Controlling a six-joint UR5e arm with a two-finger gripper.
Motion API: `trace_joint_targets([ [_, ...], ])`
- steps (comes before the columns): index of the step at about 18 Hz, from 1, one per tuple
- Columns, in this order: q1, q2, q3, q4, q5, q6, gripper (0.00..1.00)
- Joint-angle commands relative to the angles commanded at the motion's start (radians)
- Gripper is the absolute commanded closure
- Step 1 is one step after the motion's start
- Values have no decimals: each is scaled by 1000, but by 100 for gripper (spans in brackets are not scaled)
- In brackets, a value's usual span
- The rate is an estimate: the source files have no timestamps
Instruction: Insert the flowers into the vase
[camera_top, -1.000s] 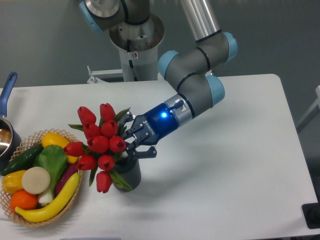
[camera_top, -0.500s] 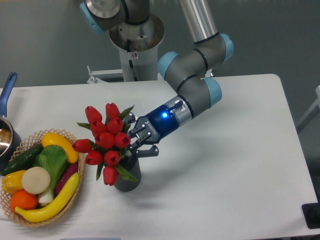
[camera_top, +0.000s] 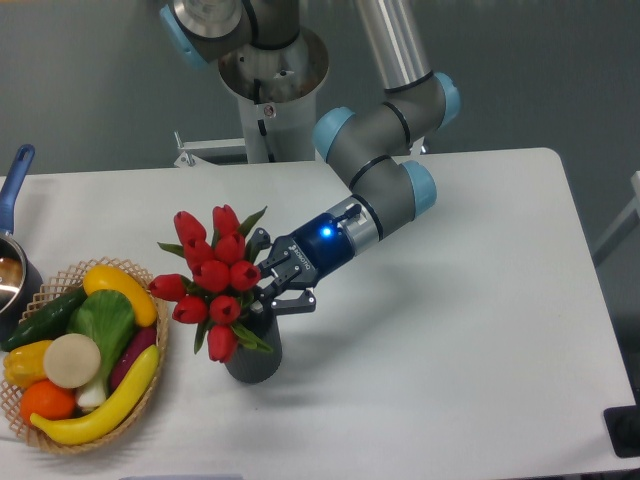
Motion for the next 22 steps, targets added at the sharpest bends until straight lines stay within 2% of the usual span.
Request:
trace_joint_targets([
  [4,2,0,14,0,2,3,38],
  [6,2,-2,14,0,5,3,36],
  [11,17,9,11,0,15,2,1],
  [13,34,26,8,2,26,2,0],
  [18,107,95,-3,0,179,-4,0],
  [22,196,155,17,3,183,3,0],
])
